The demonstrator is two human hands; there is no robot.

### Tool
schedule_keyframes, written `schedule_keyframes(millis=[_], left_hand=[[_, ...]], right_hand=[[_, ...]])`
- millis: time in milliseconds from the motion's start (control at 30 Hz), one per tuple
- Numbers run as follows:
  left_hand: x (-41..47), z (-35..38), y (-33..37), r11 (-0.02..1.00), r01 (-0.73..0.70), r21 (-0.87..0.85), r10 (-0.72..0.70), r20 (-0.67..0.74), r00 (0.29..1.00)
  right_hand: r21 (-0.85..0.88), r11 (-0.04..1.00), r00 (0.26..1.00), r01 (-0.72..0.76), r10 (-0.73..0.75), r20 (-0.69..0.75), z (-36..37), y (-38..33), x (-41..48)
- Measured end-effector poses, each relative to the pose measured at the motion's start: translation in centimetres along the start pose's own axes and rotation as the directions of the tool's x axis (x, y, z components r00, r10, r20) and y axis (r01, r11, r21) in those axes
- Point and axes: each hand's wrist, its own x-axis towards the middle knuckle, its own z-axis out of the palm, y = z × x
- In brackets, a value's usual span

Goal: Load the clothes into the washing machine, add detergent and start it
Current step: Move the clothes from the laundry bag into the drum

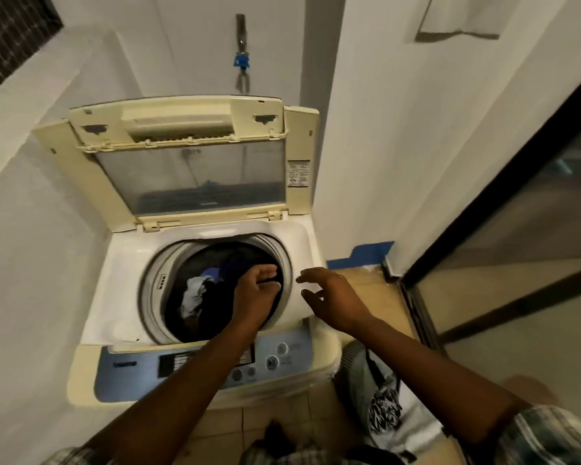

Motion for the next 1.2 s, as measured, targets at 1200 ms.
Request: schedule_keyframes(millis=[1200], left_hand=[[-15.9,45.6,-28.4,0.707,0.453,0.543,-0.686,0.372,0.625]], right_hand=[[0.282,0.712,0.757,-0.643,0.647,0.092,2.2,48.1,-32.1]])
